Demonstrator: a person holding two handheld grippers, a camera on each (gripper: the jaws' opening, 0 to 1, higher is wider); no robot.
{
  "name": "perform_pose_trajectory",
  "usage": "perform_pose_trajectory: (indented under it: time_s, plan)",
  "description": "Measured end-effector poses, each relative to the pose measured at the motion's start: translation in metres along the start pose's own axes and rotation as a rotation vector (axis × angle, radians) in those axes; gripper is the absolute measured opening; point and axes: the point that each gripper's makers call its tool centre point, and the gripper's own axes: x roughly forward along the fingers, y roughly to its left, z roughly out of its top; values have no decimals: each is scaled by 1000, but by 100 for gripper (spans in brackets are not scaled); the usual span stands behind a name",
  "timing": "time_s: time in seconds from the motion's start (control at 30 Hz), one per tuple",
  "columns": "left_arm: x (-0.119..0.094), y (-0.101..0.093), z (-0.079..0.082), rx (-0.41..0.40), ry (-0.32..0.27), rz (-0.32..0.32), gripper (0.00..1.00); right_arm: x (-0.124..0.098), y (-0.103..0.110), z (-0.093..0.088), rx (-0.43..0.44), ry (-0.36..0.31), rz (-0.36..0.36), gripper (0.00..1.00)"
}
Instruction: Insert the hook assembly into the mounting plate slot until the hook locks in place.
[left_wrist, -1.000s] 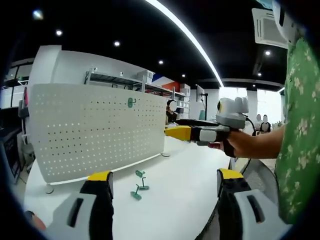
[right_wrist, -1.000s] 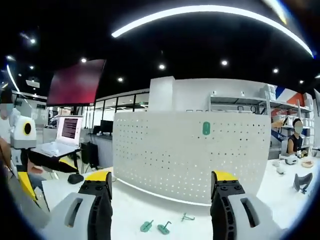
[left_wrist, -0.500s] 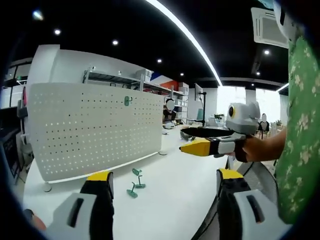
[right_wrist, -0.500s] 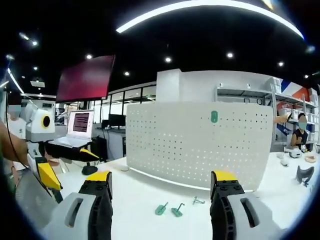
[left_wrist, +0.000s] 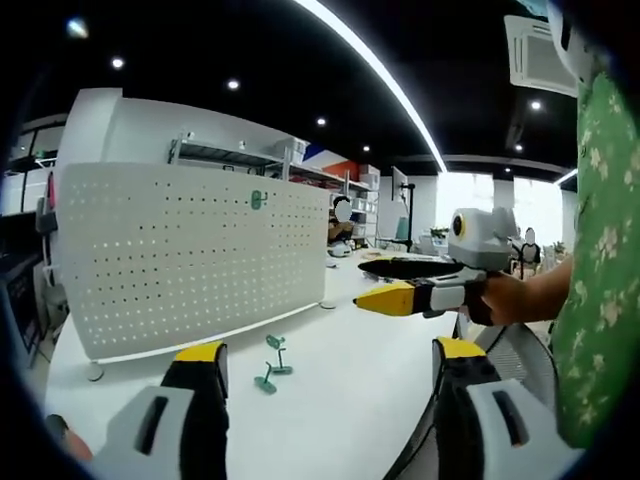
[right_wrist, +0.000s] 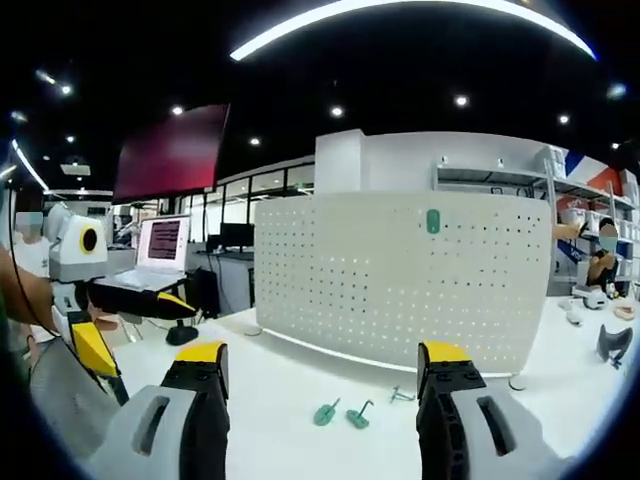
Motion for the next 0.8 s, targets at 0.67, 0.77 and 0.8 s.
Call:
perform_pose_trajectory:
  time_s: [0.67, 0.77, 0.8]
  plan:
    - [-2, 7, -3, -1, 1, 9, 86, 61, -5, -50, 63, 186, 67, 65]
    - [-2, 8, -3, -2, -1, 11, 86, 70, -8, -59, 76, 219, 70, 65]
    - [-2, 8, -3, -3, -2, 11, 86, 72, -9, -61, 82, 231, 73, 64]
